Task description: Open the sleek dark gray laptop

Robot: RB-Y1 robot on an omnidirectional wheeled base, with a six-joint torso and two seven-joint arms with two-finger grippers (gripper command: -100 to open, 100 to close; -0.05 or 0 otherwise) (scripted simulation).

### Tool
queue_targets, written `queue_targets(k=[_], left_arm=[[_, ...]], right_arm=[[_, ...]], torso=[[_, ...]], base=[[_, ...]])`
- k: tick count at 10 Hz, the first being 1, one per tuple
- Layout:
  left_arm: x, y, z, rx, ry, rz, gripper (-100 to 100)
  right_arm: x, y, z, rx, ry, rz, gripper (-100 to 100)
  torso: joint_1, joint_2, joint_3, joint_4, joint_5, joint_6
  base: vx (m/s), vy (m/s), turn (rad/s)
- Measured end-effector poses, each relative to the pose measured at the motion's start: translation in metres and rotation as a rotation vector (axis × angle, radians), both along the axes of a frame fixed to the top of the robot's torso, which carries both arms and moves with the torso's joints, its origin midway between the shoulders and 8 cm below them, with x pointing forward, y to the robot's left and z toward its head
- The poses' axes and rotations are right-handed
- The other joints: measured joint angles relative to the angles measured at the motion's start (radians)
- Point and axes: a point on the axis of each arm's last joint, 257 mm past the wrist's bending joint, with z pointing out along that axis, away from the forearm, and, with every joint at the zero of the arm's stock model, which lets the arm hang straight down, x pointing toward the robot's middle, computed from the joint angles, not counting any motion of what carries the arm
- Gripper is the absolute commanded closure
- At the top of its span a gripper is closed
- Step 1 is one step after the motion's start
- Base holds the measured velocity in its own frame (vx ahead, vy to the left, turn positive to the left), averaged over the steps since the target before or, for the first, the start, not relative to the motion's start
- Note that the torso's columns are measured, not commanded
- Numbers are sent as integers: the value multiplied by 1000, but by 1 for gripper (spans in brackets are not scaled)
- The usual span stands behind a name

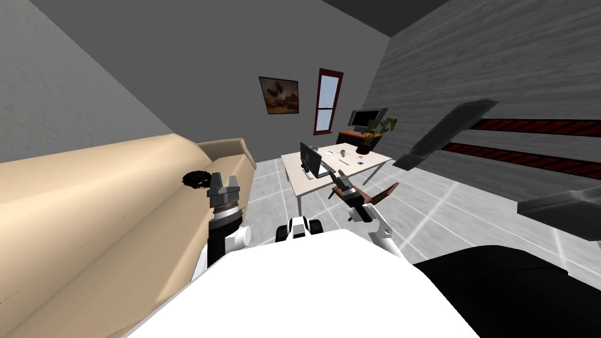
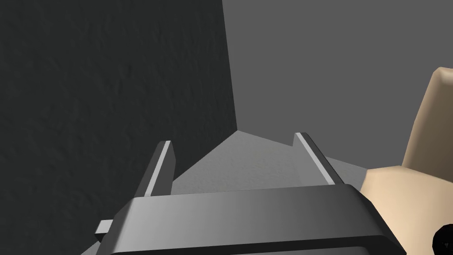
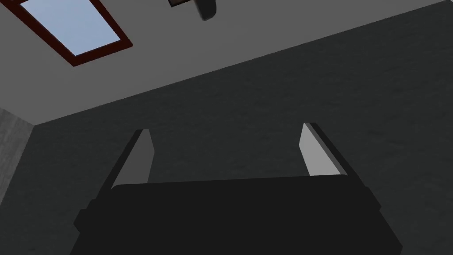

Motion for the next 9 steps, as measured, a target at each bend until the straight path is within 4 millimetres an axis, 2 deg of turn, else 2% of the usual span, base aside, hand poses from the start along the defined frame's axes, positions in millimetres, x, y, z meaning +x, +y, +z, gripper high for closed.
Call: queue_targets(k=[5,9], left_arm=[[0,0,0,0,0,0,0],[0,0,0,0,0,0,0]], right_arm=[[21,-43,-28,-387,44,-115,-100],[35,-93,-38,-700,80,-202,-100]], torso=[[0,0,0,0,0,0],[0,0,0,0,0,0]], base=[[33,91,113],[33,87,98]])
